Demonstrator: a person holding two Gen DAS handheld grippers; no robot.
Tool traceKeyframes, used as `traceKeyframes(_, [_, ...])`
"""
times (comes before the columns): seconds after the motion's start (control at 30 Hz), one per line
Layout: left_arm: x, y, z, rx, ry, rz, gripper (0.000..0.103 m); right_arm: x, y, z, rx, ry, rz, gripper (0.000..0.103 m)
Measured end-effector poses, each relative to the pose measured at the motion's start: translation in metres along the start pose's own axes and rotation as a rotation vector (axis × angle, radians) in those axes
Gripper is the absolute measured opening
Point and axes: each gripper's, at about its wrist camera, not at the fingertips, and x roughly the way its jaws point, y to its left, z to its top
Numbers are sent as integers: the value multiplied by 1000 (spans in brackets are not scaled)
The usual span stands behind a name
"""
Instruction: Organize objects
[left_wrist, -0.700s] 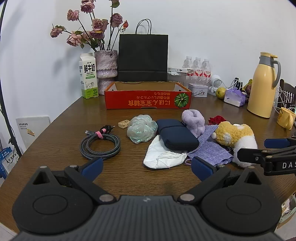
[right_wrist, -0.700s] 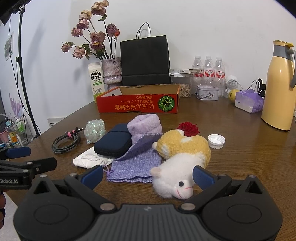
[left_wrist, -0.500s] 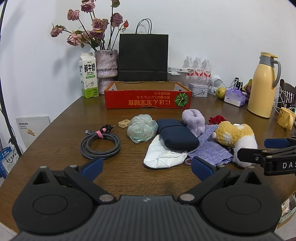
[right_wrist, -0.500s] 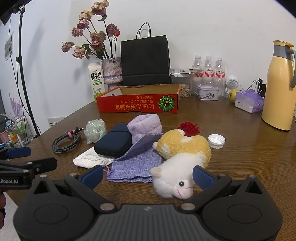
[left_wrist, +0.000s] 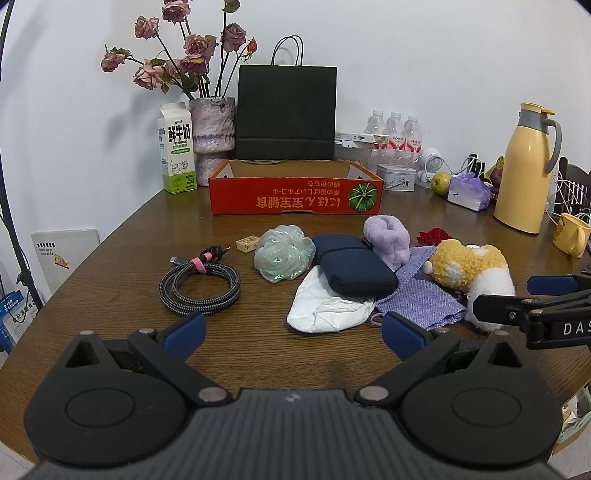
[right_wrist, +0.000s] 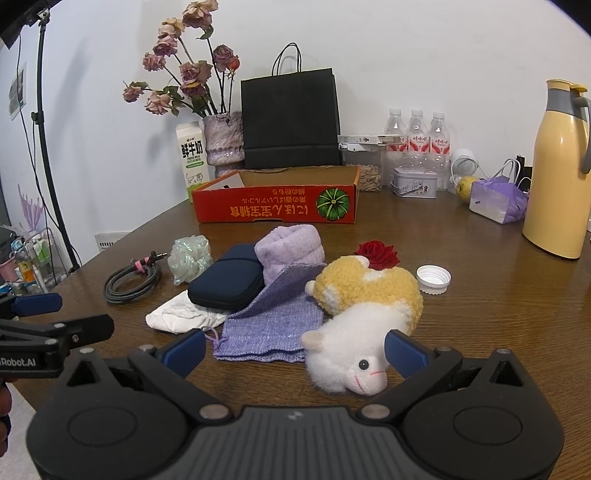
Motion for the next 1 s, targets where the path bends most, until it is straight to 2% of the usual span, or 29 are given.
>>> traceKeyframes(1.0, [0, 2, -1, -5, 0, -1, 103, 1, 1, 0, -1, 3, 0, 103])
